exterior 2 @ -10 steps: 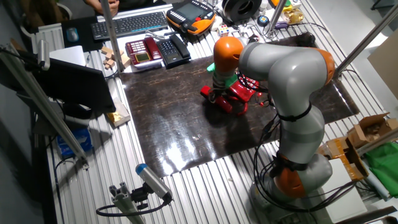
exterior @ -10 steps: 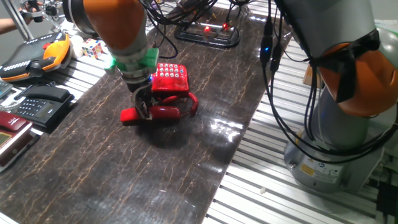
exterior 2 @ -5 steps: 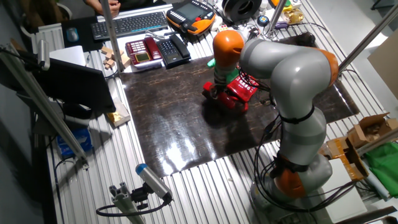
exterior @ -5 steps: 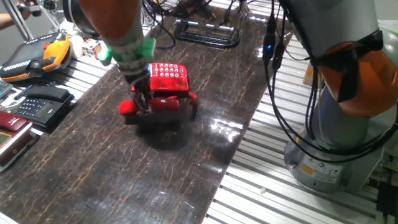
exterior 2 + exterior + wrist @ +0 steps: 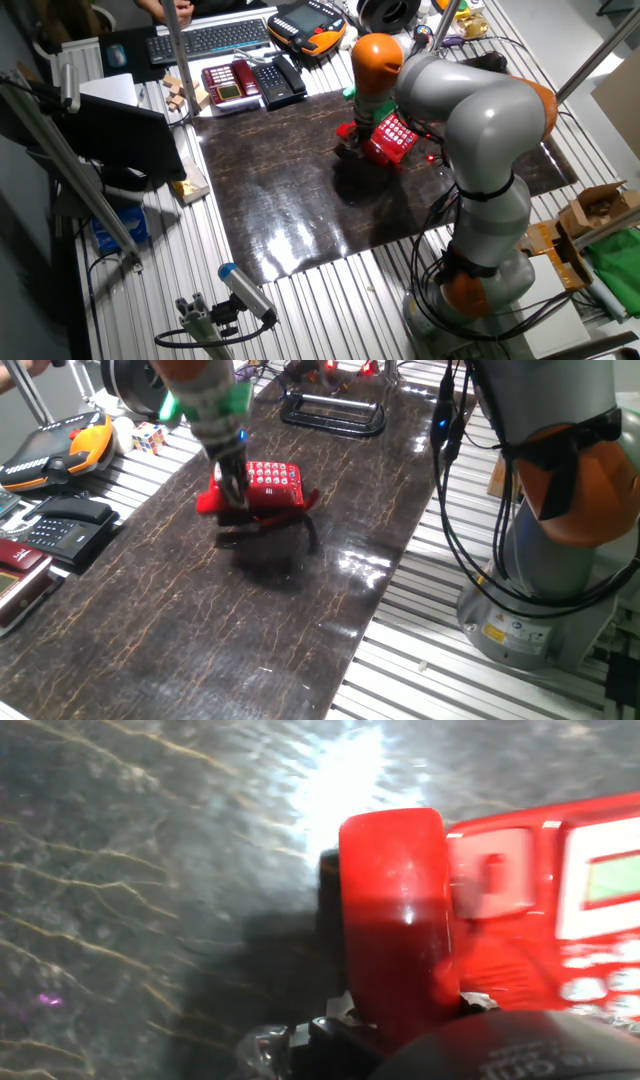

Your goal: Place the handset of the telephone on the corresponding phone cradle

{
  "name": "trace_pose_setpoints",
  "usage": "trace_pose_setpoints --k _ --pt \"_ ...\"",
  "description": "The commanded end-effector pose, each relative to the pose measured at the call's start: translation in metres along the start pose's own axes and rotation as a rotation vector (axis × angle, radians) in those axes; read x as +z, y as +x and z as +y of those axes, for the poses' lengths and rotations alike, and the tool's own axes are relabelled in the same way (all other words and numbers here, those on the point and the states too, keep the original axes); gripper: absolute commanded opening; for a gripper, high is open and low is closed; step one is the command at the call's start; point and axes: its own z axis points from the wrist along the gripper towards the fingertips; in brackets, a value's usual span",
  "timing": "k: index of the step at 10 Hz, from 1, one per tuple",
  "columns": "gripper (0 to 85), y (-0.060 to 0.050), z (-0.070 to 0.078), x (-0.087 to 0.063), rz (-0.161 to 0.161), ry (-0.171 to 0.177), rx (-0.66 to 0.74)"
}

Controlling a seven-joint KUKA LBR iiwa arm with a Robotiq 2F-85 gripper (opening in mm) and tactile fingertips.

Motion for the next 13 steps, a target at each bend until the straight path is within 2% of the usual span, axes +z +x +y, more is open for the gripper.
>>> trace_pose_setpoints --k 1,4,6,8,10,13 --pt "44.7 0.004 -0.012 -0.017 0.000 0.000 0.000" --pt "43.0 0.006 -0.033 -0.020 0.008 0.010 0.007" --pt "42.3 0.004 -0.043 -0.010 0.013 0.006 0.016" --pt "41.7 0.002 -0.055 0.007 -0.002 -0.014 -0.001" --pt "41.7 0.000 -0.059 0.022 -0.010 -0.031 -0.002" --pt "44.0 0.002 -0.060 0.028 -0.009 -0.033 -0.002"
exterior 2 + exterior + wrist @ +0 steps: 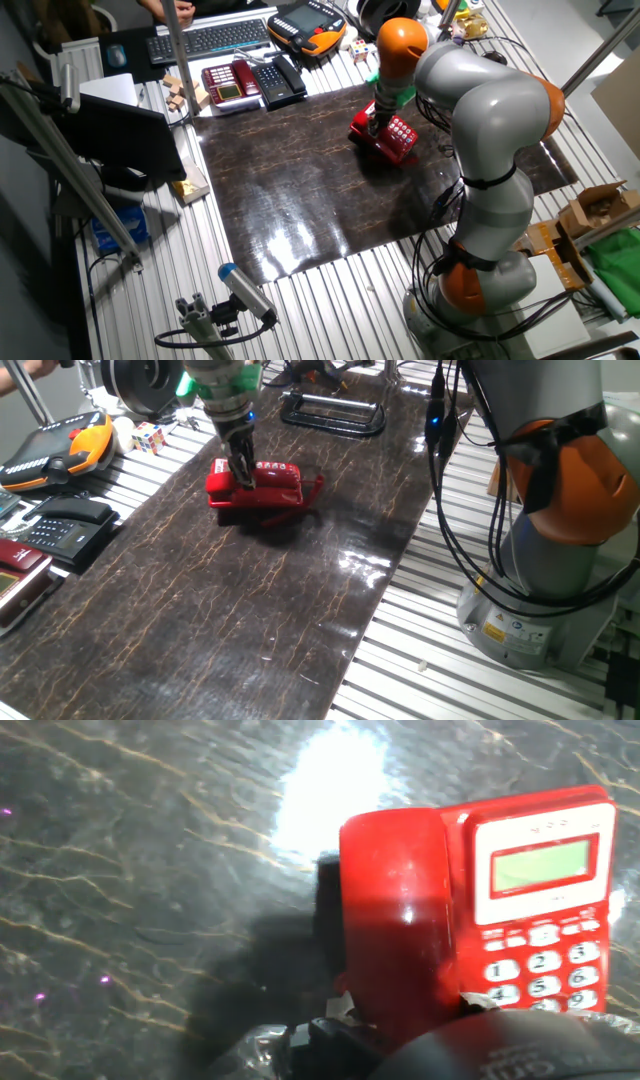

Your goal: Place the handset of the telephone on the corresponding phone cradle

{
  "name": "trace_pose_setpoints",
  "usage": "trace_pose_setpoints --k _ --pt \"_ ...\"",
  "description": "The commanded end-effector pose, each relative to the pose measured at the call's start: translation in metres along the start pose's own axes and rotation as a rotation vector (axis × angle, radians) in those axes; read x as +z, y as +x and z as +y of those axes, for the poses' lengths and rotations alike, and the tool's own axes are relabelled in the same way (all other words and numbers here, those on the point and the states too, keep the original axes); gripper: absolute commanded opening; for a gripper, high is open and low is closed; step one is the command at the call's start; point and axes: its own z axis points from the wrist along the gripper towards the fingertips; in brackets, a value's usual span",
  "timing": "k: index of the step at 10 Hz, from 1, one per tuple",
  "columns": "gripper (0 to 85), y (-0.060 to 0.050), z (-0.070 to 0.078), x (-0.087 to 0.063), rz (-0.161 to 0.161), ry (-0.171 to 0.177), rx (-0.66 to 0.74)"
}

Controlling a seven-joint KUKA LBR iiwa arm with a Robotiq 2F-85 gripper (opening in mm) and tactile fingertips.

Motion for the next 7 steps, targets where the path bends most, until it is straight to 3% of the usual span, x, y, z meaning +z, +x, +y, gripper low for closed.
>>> trace_pose_setpoints --k 1,5,7 --pt "44.7 0.001 -0.001 0.004 0.001 -0.005 0.000" --pt "52.0 0.001 -0.001 0.018 -0.010 -0.013 -0.001" --pt "51.0 0.002 -0.001 0.017 -0.005 -0.019 -0.001"
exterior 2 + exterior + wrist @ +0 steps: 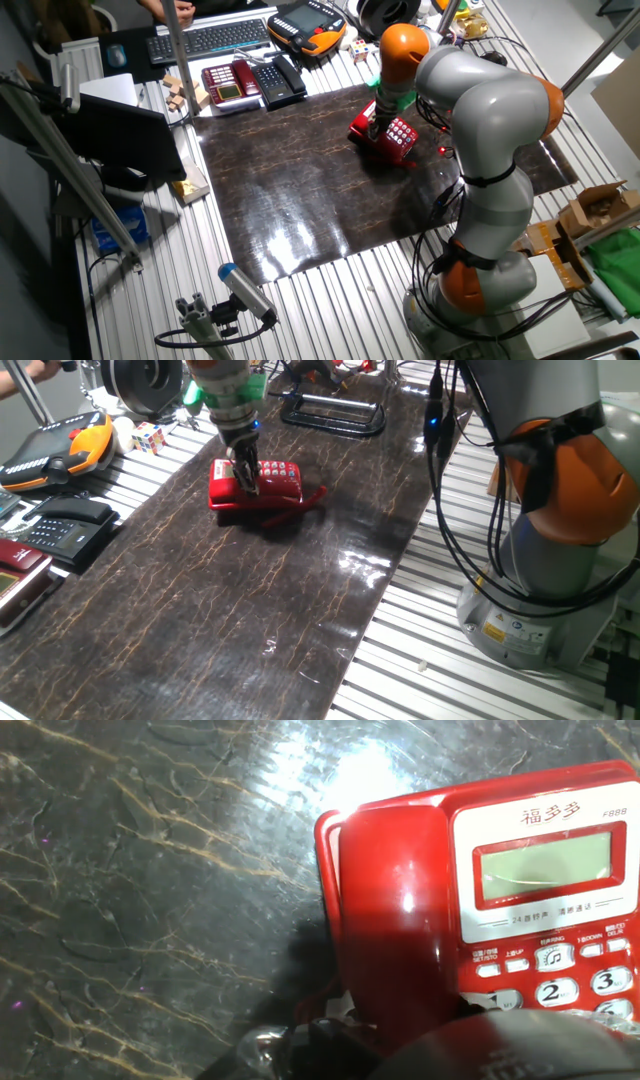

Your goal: Place the handset of the telephone on the corresponding phone cradle

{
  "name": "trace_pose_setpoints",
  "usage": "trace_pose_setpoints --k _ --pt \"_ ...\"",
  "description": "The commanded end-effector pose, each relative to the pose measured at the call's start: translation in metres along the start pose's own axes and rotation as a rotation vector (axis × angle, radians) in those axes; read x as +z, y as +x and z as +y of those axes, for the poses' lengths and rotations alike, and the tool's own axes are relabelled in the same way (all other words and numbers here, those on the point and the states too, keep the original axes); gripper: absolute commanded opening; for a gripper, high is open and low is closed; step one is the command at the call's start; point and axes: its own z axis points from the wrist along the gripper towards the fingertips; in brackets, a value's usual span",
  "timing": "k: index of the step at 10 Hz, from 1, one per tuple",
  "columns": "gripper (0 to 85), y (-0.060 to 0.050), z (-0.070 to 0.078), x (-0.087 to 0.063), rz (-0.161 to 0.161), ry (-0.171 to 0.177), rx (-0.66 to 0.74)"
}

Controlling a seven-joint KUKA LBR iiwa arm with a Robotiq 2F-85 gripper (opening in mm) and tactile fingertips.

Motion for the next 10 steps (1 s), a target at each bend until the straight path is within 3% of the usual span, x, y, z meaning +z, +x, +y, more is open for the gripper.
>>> trace_pose_setpoints --k 1,6,10 --pt "51.0 -0.0002 0.0002 0.0002 0.004 -0.005 0.000" --pt "54.0 -0.0010 0.0022 0.0027 0.019 -0.014 0.000" --pt "56.7 -0.0011 0.0009 0.0032 0.011 -0.002 0.000"
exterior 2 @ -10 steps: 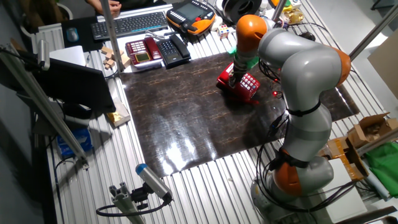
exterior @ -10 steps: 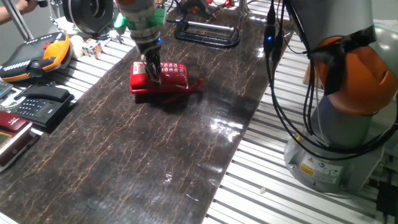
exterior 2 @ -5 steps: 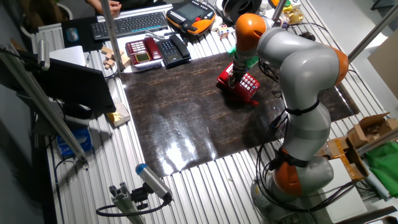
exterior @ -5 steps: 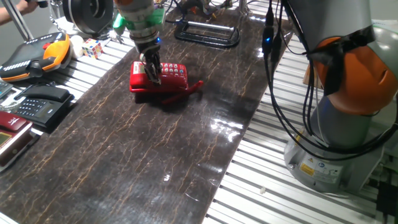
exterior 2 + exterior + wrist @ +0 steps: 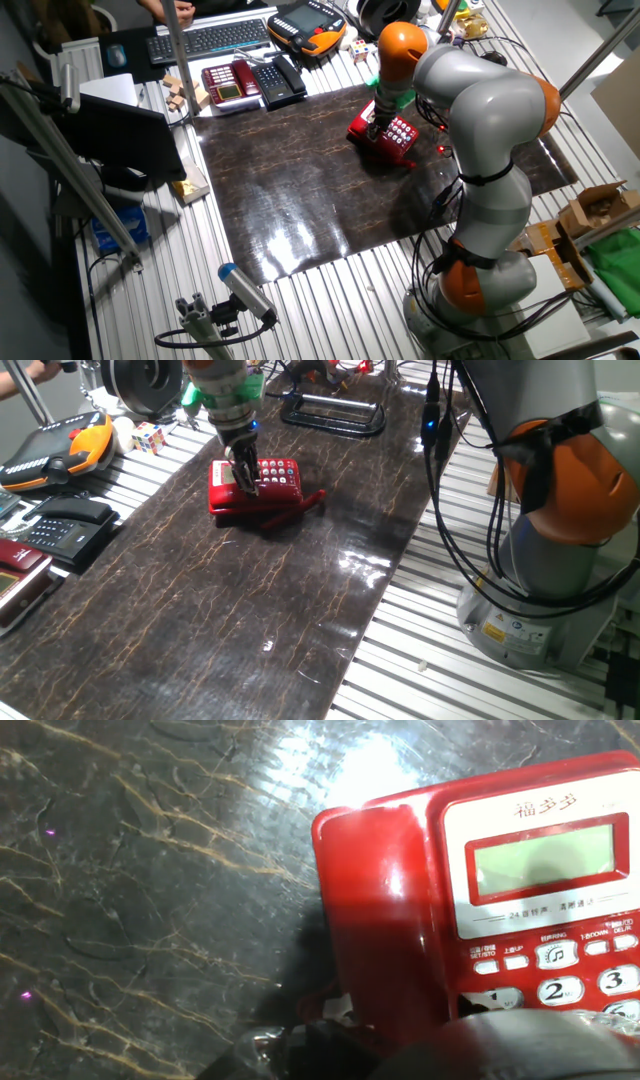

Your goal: Place the handset of the telephone on the corresponding phone cradle

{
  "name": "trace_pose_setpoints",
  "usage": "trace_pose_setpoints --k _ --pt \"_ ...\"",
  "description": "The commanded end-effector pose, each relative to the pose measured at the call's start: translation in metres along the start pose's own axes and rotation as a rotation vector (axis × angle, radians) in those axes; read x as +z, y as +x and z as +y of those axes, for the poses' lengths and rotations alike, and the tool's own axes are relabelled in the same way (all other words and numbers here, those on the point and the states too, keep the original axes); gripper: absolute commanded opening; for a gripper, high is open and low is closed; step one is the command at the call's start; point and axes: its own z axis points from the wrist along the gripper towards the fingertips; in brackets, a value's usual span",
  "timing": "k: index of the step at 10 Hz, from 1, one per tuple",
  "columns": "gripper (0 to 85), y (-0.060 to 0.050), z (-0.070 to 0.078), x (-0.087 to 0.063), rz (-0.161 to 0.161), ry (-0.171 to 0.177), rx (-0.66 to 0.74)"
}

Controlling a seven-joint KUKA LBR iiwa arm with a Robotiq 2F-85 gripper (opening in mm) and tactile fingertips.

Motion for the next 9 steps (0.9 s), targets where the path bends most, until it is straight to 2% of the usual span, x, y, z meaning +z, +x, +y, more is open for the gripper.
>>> trace_pose_setpoints --k 1,5,6,9 --pt "57.3 0.000 -0.001 0.000 0.000 -0.001 0.000" --pt "58.7 0.003 -0.005 -0.013 0.009 -0.012 0.001" --pt "58.0 0.004 -0.003 -0.019 0.014 -0.031 0.009" --pt "48.7 0.005 0.012 -0.052 0.038 -0.031 0.034"
